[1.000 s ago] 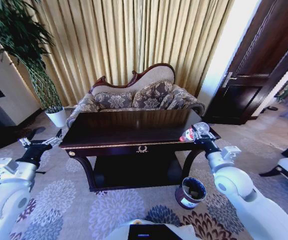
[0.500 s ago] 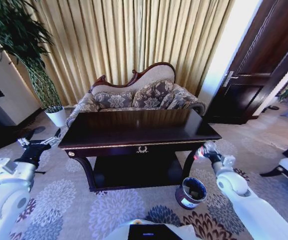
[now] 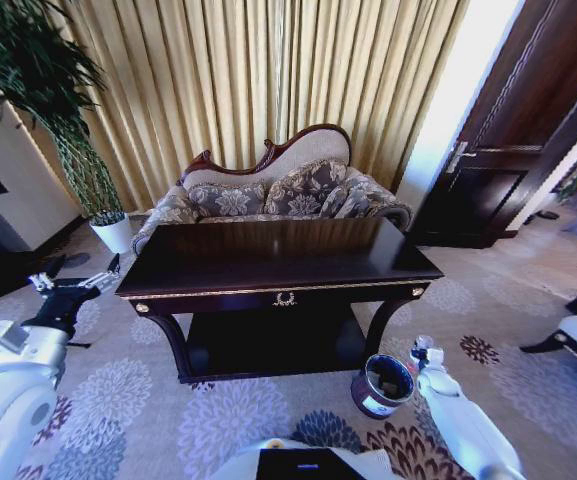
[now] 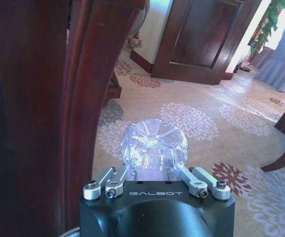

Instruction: Move to the front of the table and place the trash on the table into the trash bin.

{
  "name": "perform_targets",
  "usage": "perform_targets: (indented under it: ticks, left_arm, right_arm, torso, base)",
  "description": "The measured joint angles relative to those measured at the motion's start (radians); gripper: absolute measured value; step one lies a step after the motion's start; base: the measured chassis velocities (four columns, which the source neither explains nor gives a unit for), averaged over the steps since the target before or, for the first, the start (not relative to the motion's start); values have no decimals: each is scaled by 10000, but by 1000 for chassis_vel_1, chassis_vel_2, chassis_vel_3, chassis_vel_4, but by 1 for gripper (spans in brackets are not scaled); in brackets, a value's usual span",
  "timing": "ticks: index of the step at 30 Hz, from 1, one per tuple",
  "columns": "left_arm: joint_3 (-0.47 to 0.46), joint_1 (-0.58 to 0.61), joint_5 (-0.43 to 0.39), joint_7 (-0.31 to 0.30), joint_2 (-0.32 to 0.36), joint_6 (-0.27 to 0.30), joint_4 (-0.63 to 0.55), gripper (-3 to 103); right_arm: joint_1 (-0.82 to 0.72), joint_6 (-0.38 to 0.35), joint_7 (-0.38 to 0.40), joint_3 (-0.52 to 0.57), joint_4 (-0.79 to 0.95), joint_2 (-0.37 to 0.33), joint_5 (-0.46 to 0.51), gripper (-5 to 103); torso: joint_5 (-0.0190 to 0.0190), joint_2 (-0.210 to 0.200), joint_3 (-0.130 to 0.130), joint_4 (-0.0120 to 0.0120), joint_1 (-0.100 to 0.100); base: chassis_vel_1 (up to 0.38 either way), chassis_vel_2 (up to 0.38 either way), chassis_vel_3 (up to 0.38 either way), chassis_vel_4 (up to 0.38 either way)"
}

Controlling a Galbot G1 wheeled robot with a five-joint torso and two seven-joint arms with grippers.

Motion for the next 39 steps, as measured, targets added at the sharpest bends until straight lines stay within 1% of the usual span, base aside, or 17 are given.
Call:
perform_targets:
  ticks: [2, 4, 6, 7, 8, 9, 10, 13, 15, 19, 20, 22, 32, 34, 35, 37, 39]
  left_arm:
    - [3, -22, 7, 2, 15, -6, -5, 100]
    - [28, -27, 17, 5, 0, -14, -5, 100]
    - [38, -27, 23, 10, -15, -18, -6, 100]
    - [49, -24, 33, 15, -42, -32, -5, 100]
    - [58, -21, 36, 18, -53, -41, 2, 100]
    - [62, -20, 39, 21, -59, -47, 10, 100]
    - [62, -20, 39, 21, -59, -47, 10, 100]
    - [70, -22, 45, 31, -64, -63, 62, 100]
    - [71, -23, 44, 31, -64, -66, 66, 100]
    - [70, -25, 45, 38, -62, -95, 108, 100]
    - [70, -25, 45, 38, -62, -95, 108, 100]
    - [65, -16, 45, 39, -61, -125, 122, 100]
    - [30, 8, 45, 61, -45, -185, 150, 100]
    - [30, 5, 44, 61, -38, -191, 152, 100]
    - [30, -6, 42, 57, -35, -192, 156, 100]
    - [30, -13, 39, 51, -34, -193, 159, 100]
    - [41, -26, 30, 32, -34, -193, 175, 100]
  right_arm:
    - [24, 0, 4, 23, 3, 81, -174, 26]
    - [24, -4, 4, 59, 18, 92, -347, 37]
    - [21, -6, 4, 76, 33, 93, -380, 37]
    - [-5, -10, 6, 101, 70, 93, -399, 48]
    - [-22, -13, 10, 120, 97, 93, -401, 48]
    - [-37, -15, 14, 132, 120, 92, -401, 54]
    - [-37, -15, 14, 132, 120, 92, -401, 54]
    - [-174, -27, 36, 176, 297, 74, -380, 70]
    - [-185, -28, 37, 179, 307, 73, -378, 70]
    - [-319, -40, 54, 214, 413, 66, -353, 91]
    - [-319, -40, 54, 214, 413, 66, -353, 91]
    - [-379, -45, 59, 230, 478, 58, -345, 99]
    - [-604, -65, 73, 269, 703, 56, -190, 100]
    - [-706, -187, 77, 270, 918, 56, 214, 100]
    - [-797, -295, 80, 269, 1171, 46, 632, 100]
    - [-864, -345, 80, 269, 1375, 27, 899, 100]
    - [-1199, -633, 34, 288, 2502, -121, 1614, 100]
  torso:
    - [4, 0, 0, -6, 0]
    - [3, 0, 0, -7, 0]
    - [1, 0, 0, -7, -1]
    - [1, 0, 0, -6, 0]
    - [3, 0, 0, -6, -1]
    - [3, 1, 0, -5, 0]
    - [3, 1, 0, -5, 0]
    - [3, 0, 0, -6, -1]
    - [3, 0, 0, -5, 0]
    - [4, 0, 0, -5, 0]
    - [4, 0, 0, -5, 0]
    - [3, 0, 0, -6, 0]
    - [3, 0, 0, -5, -1]
    - [3, 0, 0, -6, 0]
    - [4, 0, 0, -6, -1]
    - [6, 0, 0, -6, 0]
    - [4, 0, 0, -5, -1]
  base:
    - [0, 0, 0, 0]
    - [0, 0, 0, 0]
    - [0, 0, 0, 0]
    - [0, 0, 0, 0]
    - [0, 0, 0, 0]
    - [0, 0, 0, 0]
    - [0, 0, 0, 0]
    - [0, 0, 0, 0]
    - [0, 0, 0, 0]
    - [0, 0, 0, 0]
    - [0, 0, 0, 0]
    - [0, 0, 0, 0]
    - [0, 0, 0, 0]
    - [0, 0, 0, 0]
    - [0, 0, 0, 0]
    - [0, 0, 0, 0]
    - [0, 0, 0, 0]
